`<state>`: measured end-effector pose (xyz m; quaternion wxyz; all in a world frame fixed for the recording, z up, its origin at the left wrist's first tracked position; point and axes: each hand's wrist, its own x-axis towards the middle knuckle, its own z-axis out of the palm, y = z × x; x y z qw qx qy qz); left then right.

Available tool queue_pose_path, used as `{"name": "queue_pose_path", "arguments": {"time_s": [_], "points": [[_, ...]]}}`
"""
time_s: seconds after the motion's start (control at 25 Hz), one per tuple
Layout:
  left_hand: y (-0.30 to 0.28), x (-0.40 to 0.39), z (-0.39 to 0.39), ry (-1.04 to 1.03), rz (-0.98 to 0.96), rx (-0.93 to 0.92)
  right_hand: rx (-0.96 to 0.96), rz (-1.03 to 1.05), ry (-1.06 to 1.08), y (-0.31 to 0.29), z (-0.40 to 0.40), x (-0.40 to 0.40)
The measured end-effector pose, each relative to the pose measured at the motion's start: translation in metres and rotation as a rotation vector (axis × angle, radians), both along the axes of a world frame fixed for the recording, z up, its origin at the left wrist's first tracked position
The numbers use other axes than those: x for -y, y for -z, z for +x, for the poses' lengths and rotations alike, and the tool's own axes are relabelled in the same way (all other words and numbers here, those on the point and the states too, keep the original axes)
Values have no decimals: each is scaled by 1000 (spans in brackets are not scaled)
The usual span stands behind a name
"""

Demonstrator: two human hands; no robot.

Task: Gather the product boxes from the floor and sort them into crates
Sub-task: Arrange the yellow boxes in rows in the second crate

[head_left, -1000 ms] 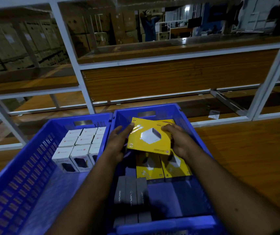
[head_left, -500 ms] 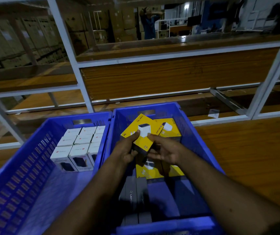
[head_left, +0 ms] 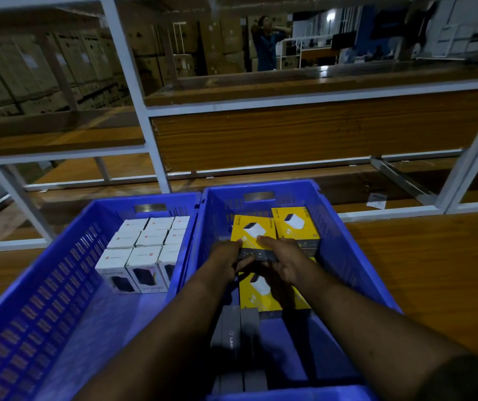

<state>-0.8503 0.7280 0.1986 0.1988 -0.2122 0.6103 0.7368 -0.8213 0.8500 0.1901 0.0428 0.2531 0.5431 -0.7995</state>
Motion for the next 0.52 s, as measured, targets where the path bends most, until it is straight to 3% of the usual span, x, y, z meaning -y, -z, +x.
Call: {"name": "queue_pose_path", "arguments": {"time_s": [0.12, 0.36, 0.52], "points": [[11, -6, -9, -1, -98, -20, 6, 15, -34, 7, -1, -2], [25, -14, -20, 102, -255, -102, 174, 225, 255, 37, -25, -10], [36, -28, -34, 88, -307, -113, 228, 160, 317, 40, -40, -11]]}}
